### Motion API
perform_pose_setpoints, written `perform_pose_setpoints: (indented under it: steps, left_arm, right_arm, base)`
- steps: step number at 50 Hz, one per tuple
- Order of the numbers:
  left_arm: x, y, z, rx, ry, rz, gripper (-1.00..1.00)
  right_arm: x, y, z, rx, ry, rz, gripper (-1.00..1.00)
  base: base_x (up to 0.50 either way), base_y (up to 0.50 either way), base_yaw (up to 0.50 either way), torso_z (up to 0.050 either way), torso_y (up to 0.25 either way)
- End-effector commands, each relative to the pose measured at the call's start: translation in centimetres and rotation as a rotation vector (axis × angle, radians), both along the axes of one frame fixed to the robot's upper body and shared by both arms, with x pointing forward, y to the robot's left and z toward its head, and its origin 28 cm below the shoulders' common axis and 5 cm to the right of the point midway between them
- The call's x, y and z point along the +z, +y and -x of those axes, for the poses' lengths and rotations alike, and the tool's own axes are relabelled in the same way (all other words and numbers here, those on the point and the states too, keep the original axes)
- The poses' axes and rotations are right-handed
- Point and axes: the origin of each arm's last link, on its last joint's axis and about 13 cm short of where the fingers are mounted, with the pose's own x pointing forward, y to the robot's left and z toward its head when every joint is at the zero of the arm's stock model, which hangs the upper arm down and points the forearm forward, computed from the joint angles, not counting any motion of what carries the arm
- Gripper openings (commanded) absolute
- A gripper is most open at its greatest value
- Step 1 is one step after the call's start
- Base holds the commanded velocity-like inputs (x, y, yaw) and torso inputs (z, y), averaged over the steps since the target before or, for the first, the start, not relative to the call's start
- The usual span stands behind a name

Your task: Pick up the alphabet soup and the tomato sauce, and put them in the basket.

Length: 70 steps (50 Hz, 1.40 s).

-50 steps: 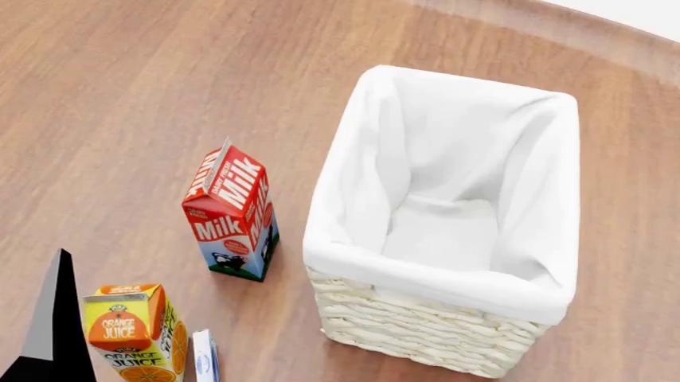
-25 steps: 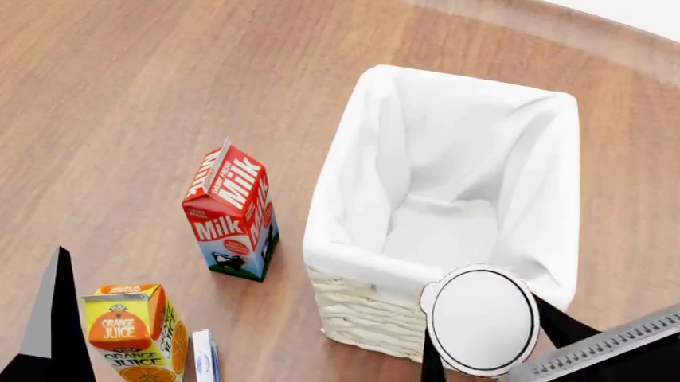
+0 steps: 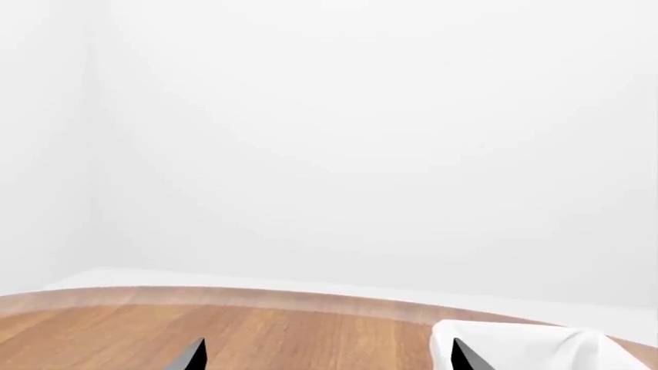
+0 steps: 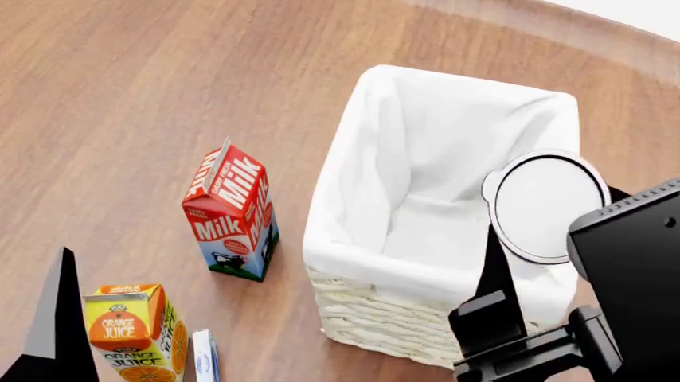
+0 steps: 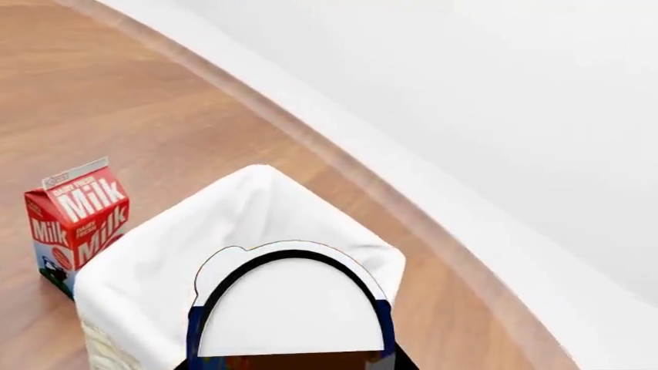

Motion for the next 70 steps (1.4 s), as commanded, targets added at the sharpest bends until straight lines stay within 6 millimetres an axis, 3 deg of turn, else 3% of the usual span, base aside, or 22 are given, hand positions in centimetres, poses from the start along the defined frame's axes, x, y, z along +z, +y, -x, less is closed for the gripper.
perform_pose_setpoints:
  steps: [1, 18, 39, 46, 70]
  left_arm:
    - [0.0, 0.0, 0.0, -0.001, 0.001, 0.001, 1.00]
    - [-0.2, 0.0, -0.2, -0.001, 0.008, 0.002, 1.00]
    - [-0.1, 0.2, -0.4, 0.002, 0.007, 0.011, 1.00]
    - [-0.2, 0.3, -0.4, -0.001, 0.013, 0.012, 1.00]
    - [-0.4, 0.5, -0.7, 0.001, 0.026, 0.019, 1.00]
  right_arm:
    - [2.0, -0.7, -1.3, -0.031, -0.036, 0.033, -1.00]
    - [6.4, -0.6, -4.7, -0.013, 0.033, 0.177, -1.00]
    - [10.4, -0.4, -9.0, 0.107, 0.242, 0.278, -1.00]
    - [12.6, -0.6, -10.5, 0.080, 0.308, 0.307, -1.00]
    - [16.1, 1.1, -14.6, 0.049, 0.500, 0.397, -1.00]
  base:
    - [0.00, 0.00, 0.00, 0.000, 0.000]
    - [0.00, 0.00, 0.00, 0.001, 0.001]
    - [0.00, 0.00, 0.00, 0.000, 0.001]
    - [0.00, 0.00, 0.00, 0.000, 0.000]
    - [0.00, 0.00, 0.00, 0.000, 0.000]
